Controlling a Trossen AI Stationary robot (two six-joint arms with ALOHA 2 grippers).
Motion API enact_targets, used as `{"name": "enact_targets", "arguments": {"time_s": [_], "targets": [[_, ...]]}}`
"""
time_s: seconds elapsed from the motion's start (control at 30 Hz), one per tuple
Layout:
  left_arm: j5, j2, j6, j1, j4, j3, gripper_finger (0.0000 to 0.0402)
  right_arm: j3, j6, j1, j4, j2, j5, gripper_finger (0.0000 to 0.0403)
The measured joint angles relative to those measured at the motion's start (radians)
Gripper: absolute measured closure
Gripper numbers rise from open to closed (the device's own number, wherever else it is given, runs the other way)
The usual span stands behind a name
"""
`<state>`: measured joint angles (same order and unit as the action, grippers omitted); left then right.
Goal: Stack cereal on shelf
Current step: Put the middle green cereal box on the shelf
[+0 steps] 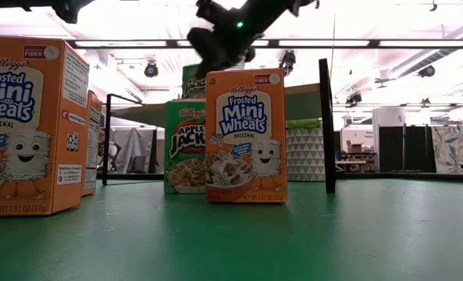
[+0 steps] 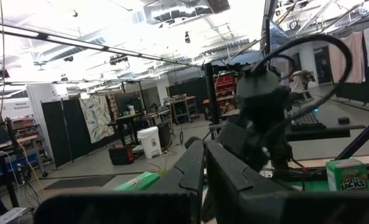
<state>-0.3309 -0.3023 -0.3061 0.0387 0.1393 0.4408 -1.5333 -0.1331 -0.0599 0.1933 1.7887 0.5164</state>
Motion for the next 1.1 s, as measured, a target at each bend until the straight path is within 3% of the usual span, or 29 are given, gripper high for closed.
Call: {"name": "enact_targets", "arguments": {"time_s": [0.17, 0.5, 0.83, 1.1], "targets": [[0.000, 0.000, -0.003, 0.000, 0.000, 0.000, 0.0401, 0.000, 0.042, -0.059, 0.119, -0.036, -0.032, 0.0394], [0.000, 0.000, -0.004, 0.000, 0.002, 0.000, 0.0401, 0.000, 0.006, -0.178, 0.079, -0.009, -0.129, 0.0394], [0.000, 0.000, -0.010, 0.000, 0.002, 0.000, 0.0401, 0.000, 0.037, -0.167, 0.041, 0.001, -0.156, 0.0394], [0.000, 0.000, -0.010, 0.000, 0.002, 0.000, 0.0401, 0.000, 0.007, -0.074, -0.046, 0.008, -0.208, 0.0394]]}}
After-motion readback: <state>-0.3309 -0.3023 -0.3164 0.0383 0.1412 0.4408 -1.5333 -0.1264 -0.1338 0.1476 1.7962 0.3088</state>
